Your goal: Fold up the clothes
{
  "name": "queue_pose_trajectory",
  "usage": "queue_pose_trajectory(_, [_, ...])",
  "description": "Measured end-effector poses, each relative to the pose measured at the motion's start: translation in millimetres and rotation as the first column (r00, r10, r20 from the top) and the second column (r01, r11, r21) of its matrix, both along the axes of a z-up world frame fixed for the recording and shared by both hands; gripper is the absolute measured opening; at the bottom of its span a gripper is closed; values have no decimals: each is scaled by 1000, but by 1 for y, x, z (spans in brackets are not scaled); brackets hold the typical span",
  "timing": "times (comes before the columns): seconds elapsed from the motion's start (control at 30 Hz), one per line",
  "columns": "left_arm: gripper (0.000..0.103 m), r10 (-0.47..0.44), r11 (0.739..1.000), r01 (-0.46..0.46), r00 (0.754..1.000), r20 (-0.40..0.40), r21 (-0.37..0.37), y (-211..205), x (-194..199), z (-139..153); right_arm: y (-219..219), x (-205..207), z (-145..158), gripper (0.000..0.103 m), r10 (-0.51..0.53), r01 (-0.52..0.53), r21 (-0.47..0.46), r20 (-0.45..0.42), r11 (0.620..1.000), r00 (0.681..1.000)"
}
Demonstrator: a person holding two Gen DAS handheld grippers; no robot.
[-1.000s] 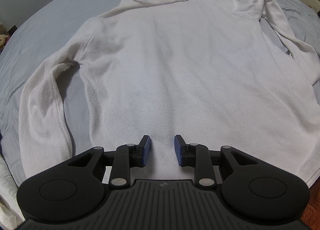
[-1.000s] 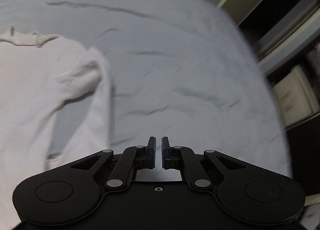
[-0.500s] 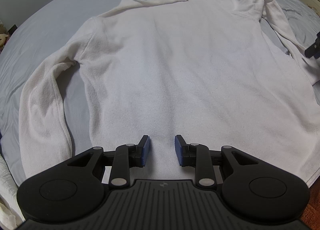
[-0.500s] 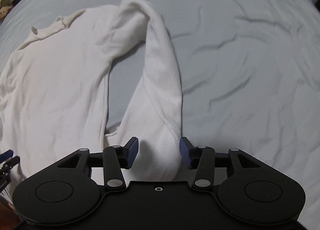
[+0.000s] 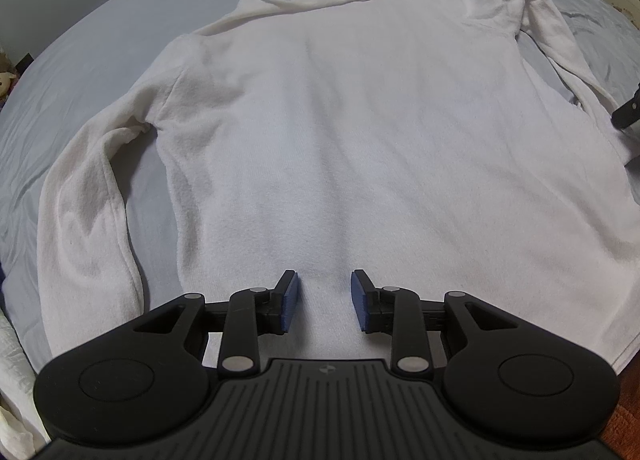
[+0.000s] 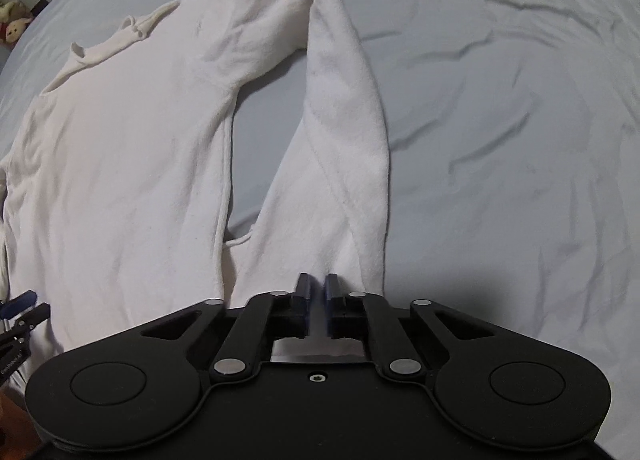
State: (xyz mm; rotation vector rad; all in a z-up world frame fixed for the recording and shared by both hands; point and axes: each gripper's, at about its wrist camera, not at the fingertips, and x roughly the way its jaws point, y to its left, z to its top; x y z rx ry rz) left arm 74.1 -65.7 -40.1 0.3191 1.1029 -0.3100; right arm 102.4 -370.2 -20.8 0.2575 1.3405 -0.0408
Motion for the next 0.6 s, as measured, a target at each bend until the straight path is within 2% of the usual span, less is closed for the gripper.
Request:
queue_pose_trajectory(0.1, [28,-1,1000,1,1000,-1,1,-1,1,0,-7,4,12,2,7,-6,-47,16,999,1000])
queue_pose_trajectory(0.3, [29,-6,1000,6,1000,-1,7,-2,1,-1,-28,12,51,2,25,-7,-224,78,975,997])
queue_pose_trajectory(0.4, [29,-4,1000,4,1000,-1,7,-3,1,0,-46,16,55,2,-1,10,-152,64,988,998])
queue_pose_trajectory(0.5, [29,-5,1000,5,1000,-1,10,-4,0,0,-54,9,44,7,-26,27,-20,27,999,999])
queue_pose_trajectory(0.6, [29,-4,1000,4,1000,0,11,-4,0,0,-46,5,23,18,-18,18,41,-11,999,1000])
